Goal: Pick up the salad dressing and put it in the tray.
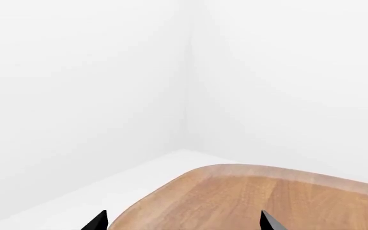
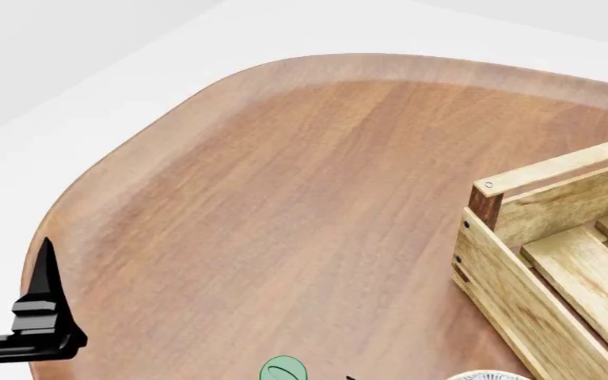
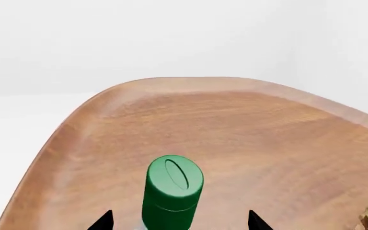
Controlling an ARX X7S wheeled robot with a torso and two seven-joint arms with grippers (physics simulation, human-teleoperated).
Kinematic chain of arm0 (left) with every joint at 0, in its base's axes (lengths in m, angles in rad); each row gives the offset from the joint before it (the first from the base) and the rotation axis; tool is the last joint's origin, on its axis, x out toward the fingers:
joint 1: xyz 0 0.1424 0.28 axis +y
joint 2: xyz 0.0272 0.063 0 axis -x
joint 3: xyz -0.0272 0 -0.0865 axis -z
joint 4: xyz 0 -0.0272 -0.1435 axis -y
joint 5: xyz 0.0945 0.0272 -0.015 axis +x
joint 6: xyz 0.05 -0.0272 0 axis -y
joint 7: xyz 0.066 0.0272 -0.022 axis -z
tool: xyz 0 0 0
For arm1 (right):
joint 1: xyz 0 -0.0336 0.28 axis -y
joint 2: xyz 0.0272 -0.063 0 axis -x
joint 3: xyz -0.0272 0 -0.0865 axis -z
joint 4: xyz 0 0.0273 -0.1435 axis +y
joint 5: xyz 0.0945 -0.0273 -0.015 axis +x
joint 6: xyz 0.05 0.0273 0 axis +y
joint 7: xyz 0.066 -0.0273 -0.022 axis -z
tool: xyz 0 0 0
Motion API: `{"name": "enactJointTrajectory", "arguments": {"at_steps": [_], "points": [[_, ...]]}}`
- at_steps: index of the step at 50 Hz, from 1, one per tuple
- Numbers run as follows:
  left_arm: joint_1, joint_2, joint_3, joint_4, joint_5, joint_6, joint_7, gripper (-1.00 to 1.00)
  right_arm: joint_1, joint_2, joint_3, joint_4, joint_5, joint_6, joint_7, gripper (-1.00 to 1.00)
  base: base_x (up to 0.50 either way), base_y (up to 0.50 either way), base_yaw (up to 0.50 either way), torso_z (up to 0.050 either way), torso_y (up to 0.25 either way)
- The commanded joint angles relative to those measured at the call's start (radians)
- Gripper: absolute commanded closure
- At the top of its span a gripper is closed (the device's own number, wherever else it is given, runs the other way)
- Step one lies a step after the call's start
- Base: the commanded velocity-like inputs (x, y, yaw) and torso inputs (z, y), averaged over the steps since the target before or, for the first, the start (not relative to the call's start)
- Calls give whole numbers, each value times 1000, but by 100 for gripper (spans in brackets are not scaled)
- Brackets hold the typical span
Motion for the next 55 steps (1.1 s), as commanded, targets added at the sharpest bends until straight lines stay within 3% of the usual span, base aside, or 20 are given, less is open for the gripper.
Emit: {"name": "enactJointTrajectory", "arguments": {"at_steps": [1, 39, 40, 55], "points": [[2, -4, 2, -2, -3, 4, -2, -100, 45, -37, -56, 87, -5, -12, -44, -100, 0, 0, 0, 0, 0], [0, -18, 6, -8, -15, 16, -14, -100, 177, -147, -95, 361, -50, -89, -33, -100, 0, 0, 0, 0, 0], [0, -18, 6, -10, -15, 17, -14, -100, 179, -151, -97, 371, -54, -95, -31, 100, 0, 0, 0, 0, 0], [5, -23, 5, -18, -21, 29, -16, -100, 168, -147, -85, 330, -58, -95, 7, 100, 0, 0, 0, 0, 0]]}}
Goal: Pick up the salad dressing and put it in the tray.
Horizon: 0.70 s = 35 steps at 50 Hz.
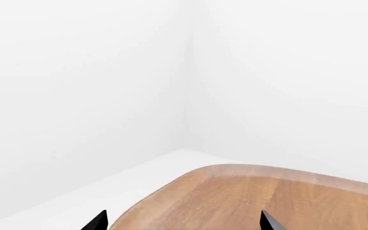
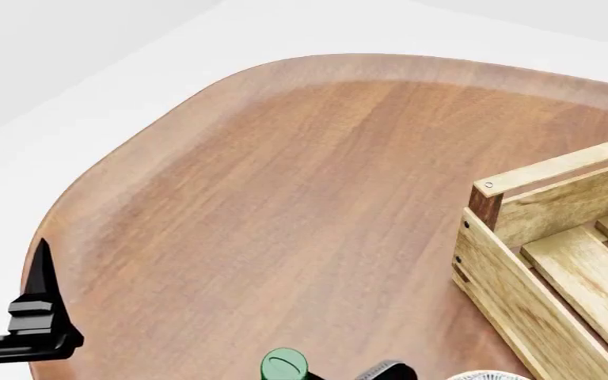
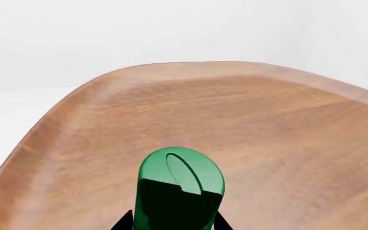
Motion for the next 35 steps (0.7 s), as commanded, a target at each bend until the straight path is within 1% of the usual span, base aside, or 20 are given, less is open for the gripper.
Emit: {"name": "enactJointTrajectory", "arguments": {"at_steps": [1, 11, 18, 26, 35], "points": [[3, -3, 0, -5, -4, 8, -2, -100, -16, 3, 7, -40, -15, 2, 31, 100, 0, 0, 0, 0, 0], [3, -6, 5, -2, -5, 8, -6, -100, -56, 55, 65, -269, 8, 72, 94, 100, 0, 0, 0, 0, 0], [2, -8, 7, 0, -8, 8, -9, -100, -62, 77, 107, -371, 33, 110, 124, 100, 0, 0, 0, 0, 0], [2, -11, 6, 3, -14, 8, -11, -100, -41, 107, 208, -514, 107, 203, 175, 100, 0, 0, 0, 0, 0], [2, -15, 5, 5, -19, 10, -13, -100, 1, 136, 273, -608, 122, 277, 228, 100, 0, 0, 0, 0, 0]]}}
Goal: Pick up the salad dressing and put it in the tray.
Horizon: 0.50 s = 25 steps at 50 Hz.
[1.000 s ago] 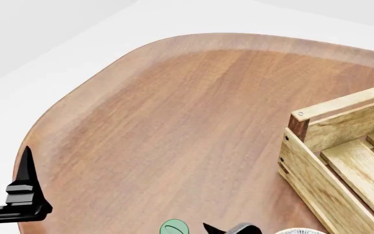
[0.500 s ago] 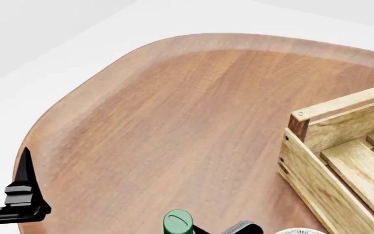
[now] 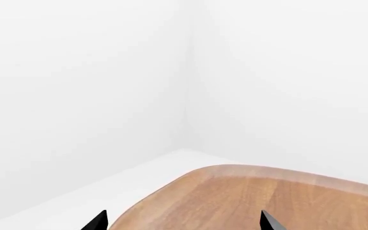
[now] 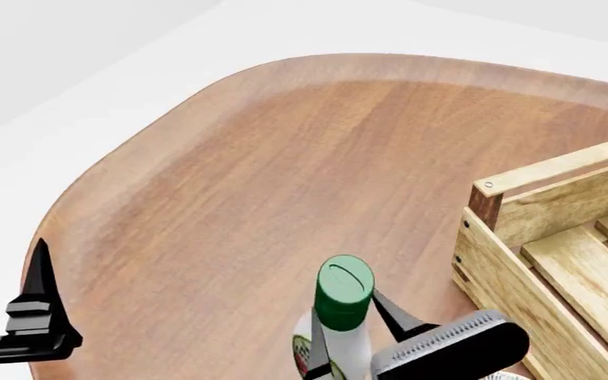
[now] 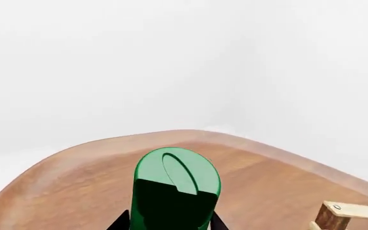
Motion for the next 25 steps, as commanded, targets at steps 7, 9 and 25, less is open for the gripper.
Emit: {"name": "enactJointTrajectory", "arguments": {"at_steps": [7, 9, 25], "points": [[-4, -8, -2, 2, -11, 1, -4, -100, 91, 48, 140, -170, 42, 159, 96, 100, 0, 0, 0, 0, 1], [-5, -9, -3, 3, -13, 1, -5, -100, 103, 50, 147, -170, 34, 173, 112, 100, 0, 0, 0, 0, 0], [-1, -14, -13, -1, -28, 11, -5, -100, 171, 118, 301, -178, 39, 295, 198, 100, 0, 0, 0, 0, 1]]}}
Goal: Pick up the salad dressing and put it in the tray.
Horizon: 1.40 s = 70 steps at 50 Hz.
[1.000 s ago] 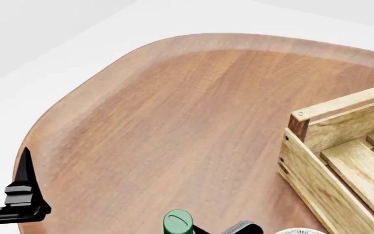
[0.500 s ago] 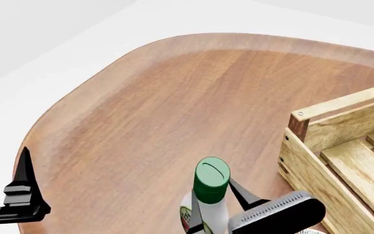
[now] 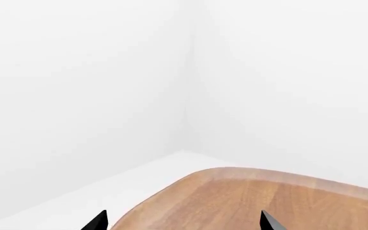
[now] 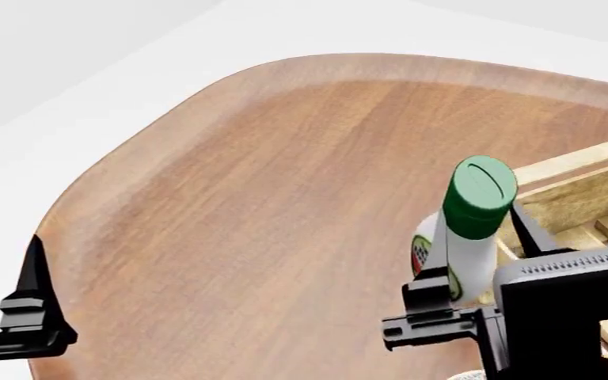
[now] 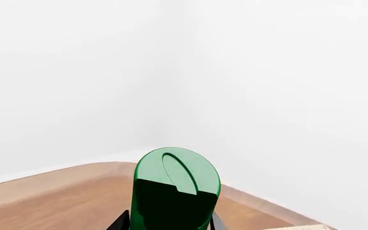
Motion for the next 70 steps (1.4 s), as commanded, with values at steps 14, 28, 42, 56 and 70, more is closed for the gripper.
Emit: {"name": "enactJointTrajectory", "arguments": {"at_steps": [14, 28, 42, 56, 70], "points": [[7, -5, 0, -5, -9, 13, -4, -100, 81, 96, 139, 67, -59, 111, 81, 100, 0, 0, 0, 0, 0], [10, -9, 3, -4, -10, 17, -10, -100, 154, 117, 161, 203, -96, 113, 109, 100, 0, 0, 0, 0, 1], [11, -12, 8, -4, -9, 22, -13, -100, 230, 115, 180, 445, -130, 39, 121, 100, 0, 0, 0, 0, 1], [7, -16, 15, -9, -6, 25, -17, -100, 331, 118, 140, 773, -213, -102, 142, 100, 0, 0, 0, 0, 1], [1, -22, 23, -6, -5, 21, -22, -100, 423, 102, 128, 1051, -224, -225, 118, 100, 0, 0, 0, 0, 0]]}}
